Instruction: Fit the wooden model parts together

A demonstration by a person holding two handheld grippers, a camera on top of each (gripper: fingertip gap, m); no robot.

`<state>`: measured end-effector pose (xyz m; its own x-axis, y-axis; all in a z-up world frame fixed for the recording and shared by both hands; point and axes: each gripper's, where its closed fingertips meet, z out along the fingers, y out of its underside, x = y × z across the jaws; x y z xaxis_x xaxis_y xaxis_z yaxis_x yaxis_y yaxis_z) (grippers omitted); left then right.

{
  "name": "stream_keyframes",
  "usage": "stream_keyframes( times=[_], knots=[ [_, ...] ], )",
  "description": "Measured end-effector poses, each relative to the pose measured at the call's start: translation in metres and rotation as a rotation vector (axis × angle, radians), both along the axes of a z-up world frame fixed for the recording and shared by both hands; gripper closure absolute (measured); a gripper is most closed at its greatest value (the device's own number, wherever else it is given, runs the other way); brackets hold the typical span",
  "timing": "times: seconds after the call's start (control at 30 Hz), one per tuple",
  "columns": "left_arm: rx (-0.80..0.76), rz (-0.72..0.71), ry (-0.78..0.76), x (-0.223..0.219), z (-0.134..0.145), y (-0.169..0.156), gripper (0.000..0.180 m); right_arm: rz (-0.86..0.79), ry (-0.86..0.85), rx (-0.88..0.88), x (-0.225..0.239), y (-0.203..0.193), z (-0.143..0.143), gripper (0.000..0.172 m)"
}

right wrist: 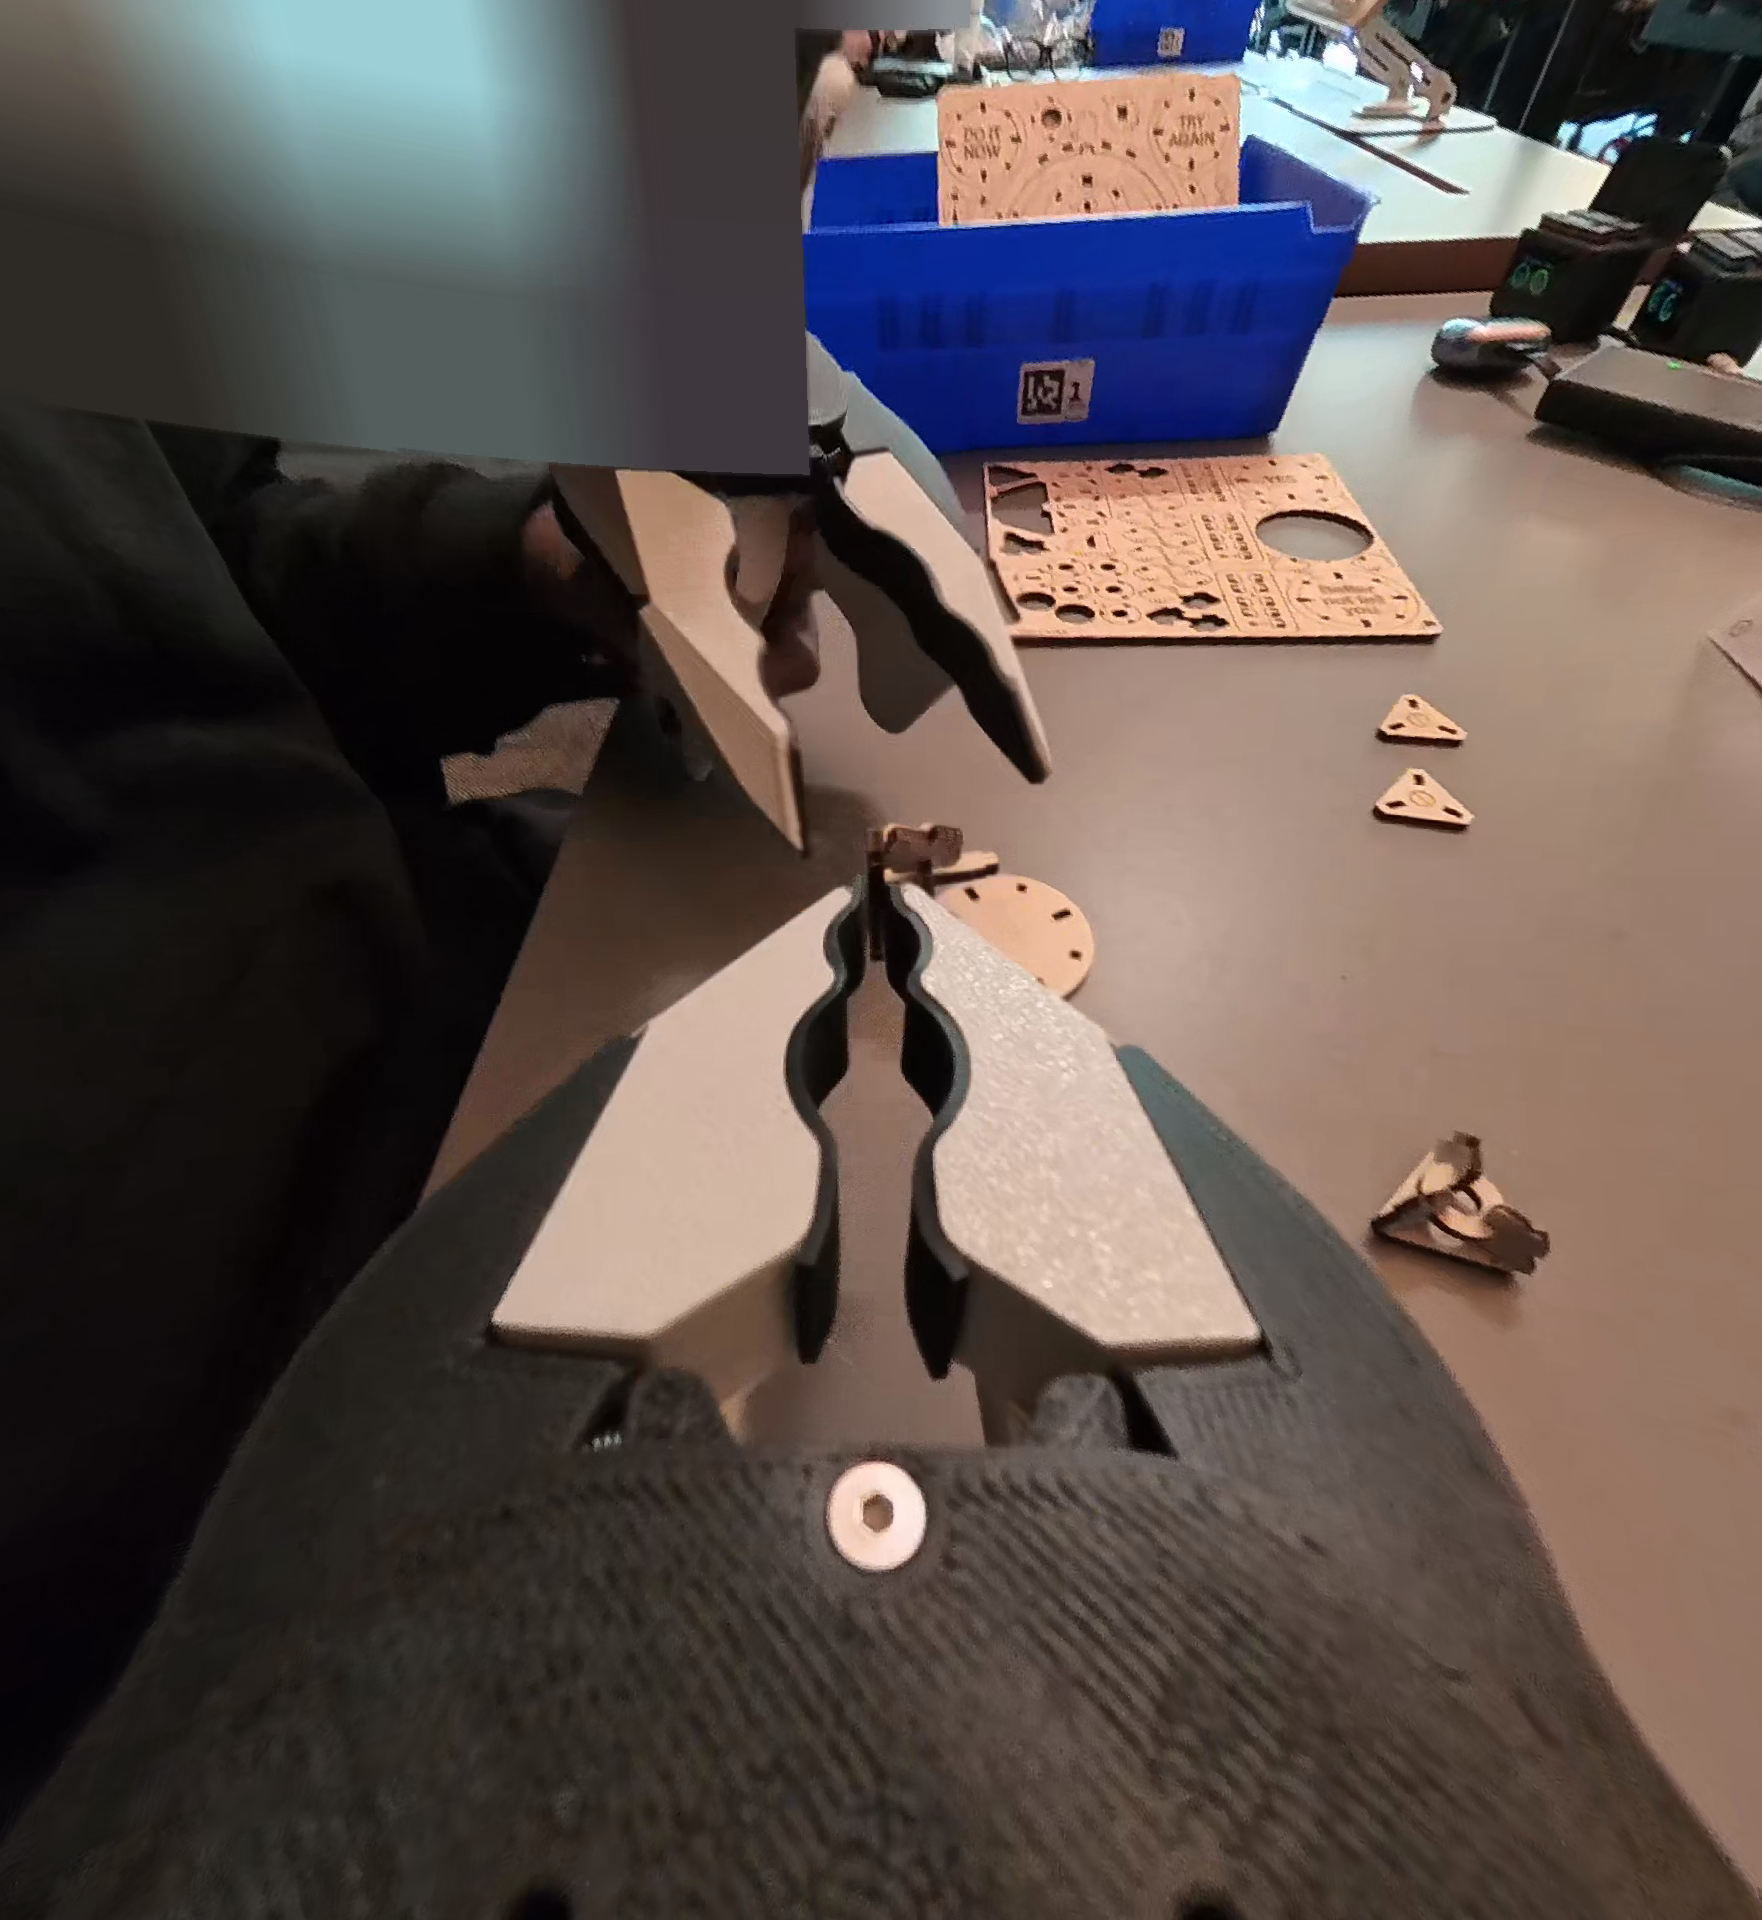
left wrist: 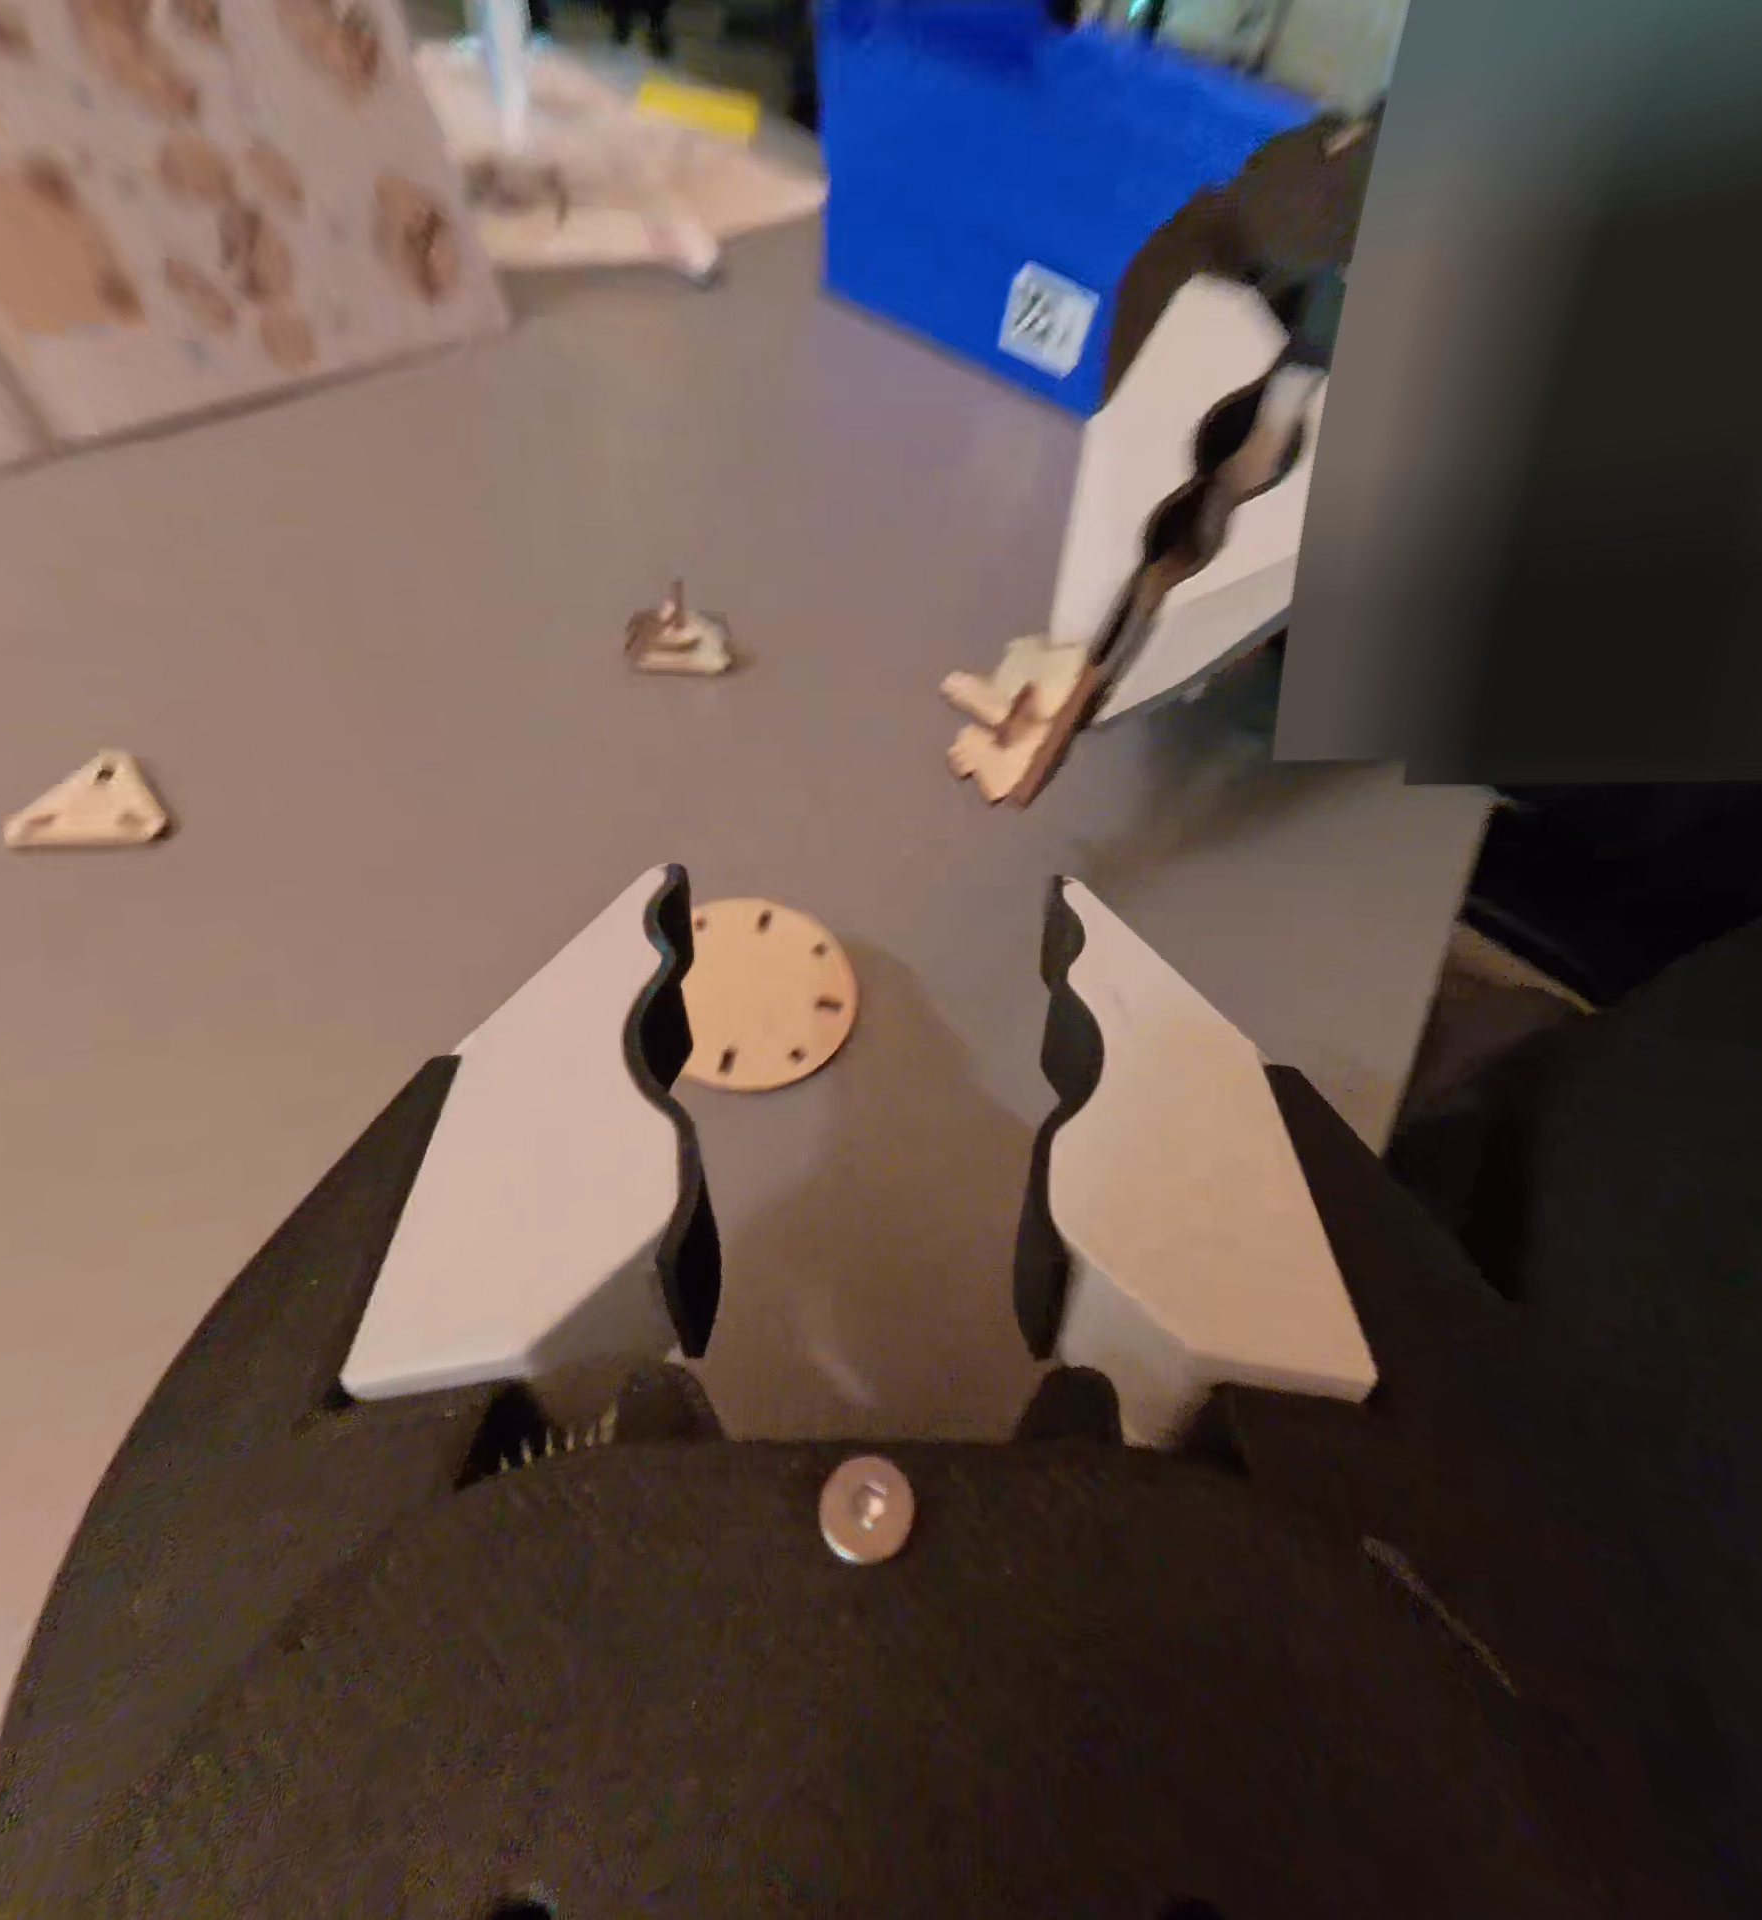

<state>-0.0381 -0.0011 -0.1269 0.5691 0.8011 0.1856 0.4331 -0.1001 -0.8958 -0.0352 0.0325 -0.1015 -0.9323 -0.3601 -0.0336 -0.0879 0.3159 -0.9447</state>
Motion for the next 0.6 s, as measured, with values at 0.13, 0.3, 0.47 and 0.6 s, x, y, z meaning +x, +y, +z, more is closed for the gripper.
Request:
stream_keyframes(
  times=[0.13,0.3,0.47,0.6],
  knots=[
    [-0.041,0.076,-0.135,-0.006,-0.023,-0.010,0.099,-0.016,0.049,0.039,-0.003,0.000,-0.010,0.171],
    [0.018,0.043,-0.292,0.000,-0.040,-0.005,0.079,-0.018,0.032,0.050,-0.005,-0.004,-0.014,0.171],
    [0.017,-0.015,-0.293,0.006,-0.039,0.004,0.079,-0.011,0.041,0.088,-0.012,-0.008,-0.017,0.171],
    [0.015,-0.041,-0.186,0.014,-0.025,0.001,0.081,0.033,0.181,0.226,-0.017,-0.016,-0.025,0.171]
  ],
)
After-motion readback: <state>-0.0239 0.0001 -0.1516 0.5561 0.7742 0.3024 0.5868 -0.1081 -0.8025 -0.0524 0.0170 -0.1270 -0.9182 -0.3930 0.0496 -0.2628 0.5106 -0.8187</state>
